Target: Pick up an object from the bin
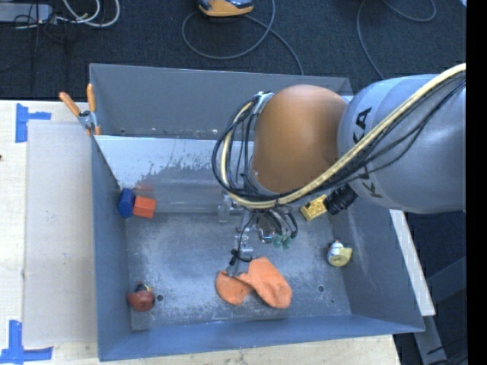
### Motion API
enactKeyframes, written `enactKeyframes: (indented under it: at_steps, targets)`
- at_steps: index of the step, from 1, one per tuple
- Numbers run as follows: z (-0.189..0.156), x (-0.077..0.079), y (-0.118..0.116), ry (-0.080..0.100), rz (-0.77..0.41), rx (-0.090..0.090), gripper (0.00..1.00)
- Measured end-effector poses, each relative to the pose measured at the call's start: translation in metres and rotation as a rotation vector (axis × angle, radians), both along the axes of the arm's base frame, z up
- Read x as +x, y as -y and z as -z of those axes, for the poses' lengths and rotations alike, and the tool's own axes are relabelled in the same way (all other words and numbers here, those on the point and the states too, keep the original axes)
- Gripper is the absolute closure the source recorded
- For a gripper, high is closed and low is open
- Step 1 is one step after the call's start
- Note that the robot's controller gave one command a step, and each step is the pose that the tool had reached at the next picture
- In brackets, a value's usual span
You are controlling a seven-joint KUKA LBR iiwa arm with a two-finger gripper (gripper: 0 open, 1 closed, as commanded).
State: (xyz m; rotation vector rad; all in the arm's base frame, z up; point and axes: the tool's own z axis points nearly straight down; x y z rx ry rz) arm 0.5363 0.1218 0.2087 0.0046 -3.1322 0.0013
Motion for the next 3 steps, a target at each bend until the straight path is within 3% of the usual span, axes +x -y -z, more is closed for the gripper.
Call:
enactKeyframes:
  at_steps: [1,2,3]
  targets:
    - [-0.005,0.001,0.001,0.007,0.003,0.001,0.00]
    - [0.026,-0.011,0.013,0.010,-0.067,0.002,0.00]
    - [0.062,-0.019,0.047,0.005,-0.037,0.001,0.00]
